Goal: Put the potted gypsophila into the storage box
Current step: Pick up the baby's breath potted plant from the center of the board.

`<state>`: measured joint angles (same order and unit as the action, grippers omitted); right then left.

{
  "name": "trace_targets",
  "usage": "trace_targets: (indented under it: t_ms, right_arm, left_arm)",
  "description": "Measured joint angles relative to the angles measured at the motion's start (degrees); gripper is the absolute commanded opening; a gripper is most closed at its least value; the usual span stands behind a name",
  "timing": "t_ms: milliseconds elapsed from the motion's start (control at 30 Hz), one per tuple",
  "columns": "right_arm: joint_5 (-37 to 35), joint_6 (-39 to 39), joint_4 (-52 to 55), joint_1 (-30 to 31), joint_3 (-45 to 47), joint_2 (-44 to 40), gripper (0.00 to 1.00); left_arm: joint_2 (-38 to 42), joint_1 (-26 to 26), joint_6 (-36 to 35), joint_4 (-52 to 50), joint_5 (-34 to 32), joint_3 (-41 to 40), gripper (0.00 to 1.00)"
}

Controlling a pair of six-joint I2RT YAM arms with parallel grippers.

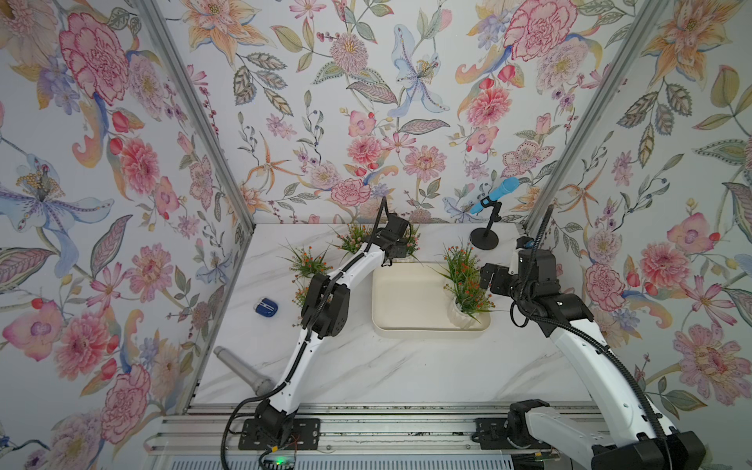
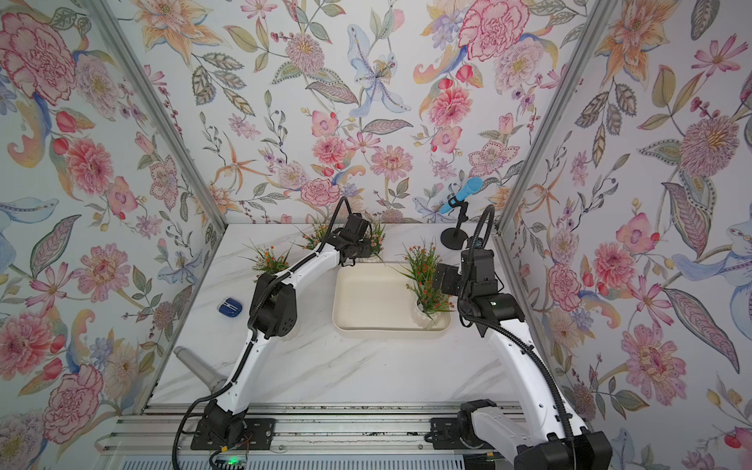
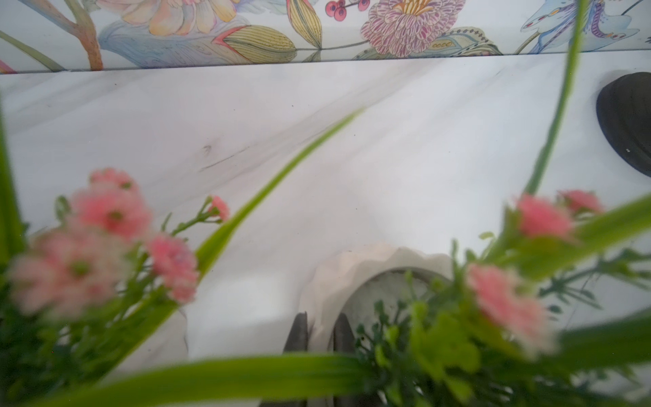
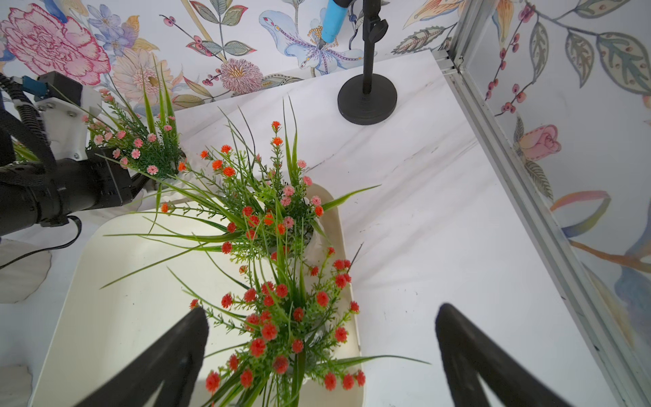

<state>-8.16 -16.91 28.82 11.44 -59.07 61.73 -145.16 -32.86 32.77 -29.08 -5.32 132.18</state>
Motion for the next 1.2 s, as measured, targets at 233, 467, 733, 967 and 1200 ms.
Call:
trace_targets:
  t_ms: [233,467,733,967,1200]
  right_arm:
    - [0.98,0.15,-1.27,-0.04,-2.47,4.39,1.00]
    - [7.93,1.97,-4.72,-0.04,-5.33,7.74,1.00]
    - [17.03,4.28,-10.10,0.09,-7.21,10.60,1.00]
    - [23.39,5.09,-12.50,2.36,-9.18,15.34,1.00]
    - [27.34,5.68,-14.19,4.72,-11.13,18.08,1.00]
  left_arm:
    - [1.55,-0.07,-0.39,2.62,0.17,-2.67,0.00]
    - [6.95,-0.15,-0.37,6.01,0.15,-8.17,0.00]
    - [14.45,-0.15,0.20,11.52,0.42,-15.50,0.00]
    - [20.61,-0.48,2.32,15.65,1.66,-24.57,0.00]
    - [28.41,-2.10,6.03,20.00,2.34,-35.28,0.00]
